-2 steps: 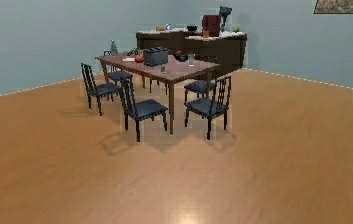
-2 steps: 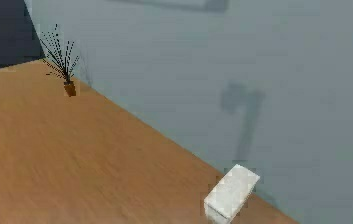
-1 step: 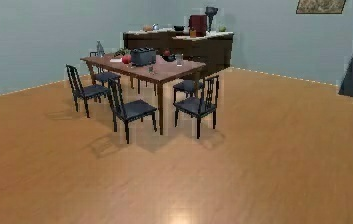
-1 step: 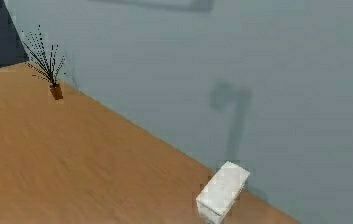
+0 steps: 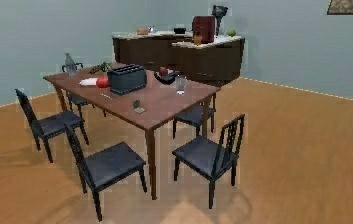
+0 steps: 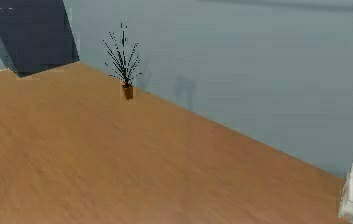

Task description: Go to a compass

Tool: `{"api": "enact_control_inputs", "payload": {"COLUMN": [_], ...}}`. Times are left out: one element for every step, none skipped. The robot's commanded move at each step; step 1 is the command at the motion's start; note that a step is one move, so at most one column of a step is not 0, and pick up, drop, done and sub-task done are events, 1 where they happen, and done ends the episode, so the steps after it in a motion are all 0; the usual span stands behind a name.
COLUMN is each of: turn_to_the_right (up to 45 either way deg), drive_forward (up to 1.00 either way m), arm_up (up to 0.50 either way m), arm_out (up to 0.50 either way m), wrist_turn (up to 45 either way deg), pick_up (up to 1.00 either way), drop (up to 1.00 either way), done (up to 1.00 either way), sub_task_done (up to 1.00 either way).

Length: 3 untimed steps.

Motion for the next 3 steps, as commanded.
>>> {"api": "enact_control_inputs", "payload": {"turn_to_the_right": [0.0, -15.0, 0.0], "drive_forward": [0.5, 0.0, 0.0], "arm_up": [0.0, 0.0, 0.0], "arm_out": [0.0, 0.0, 0.0], "wrist_turn": [0.0, 0.0, 0.0], "pick_up": [0.0, 0.0, 0.0], "drop": [0.0, 0.0, 0.0], "done": [0.0, 0.0, 1.0], "sub_task_done": [0.0, 0.0, 0.0]}}
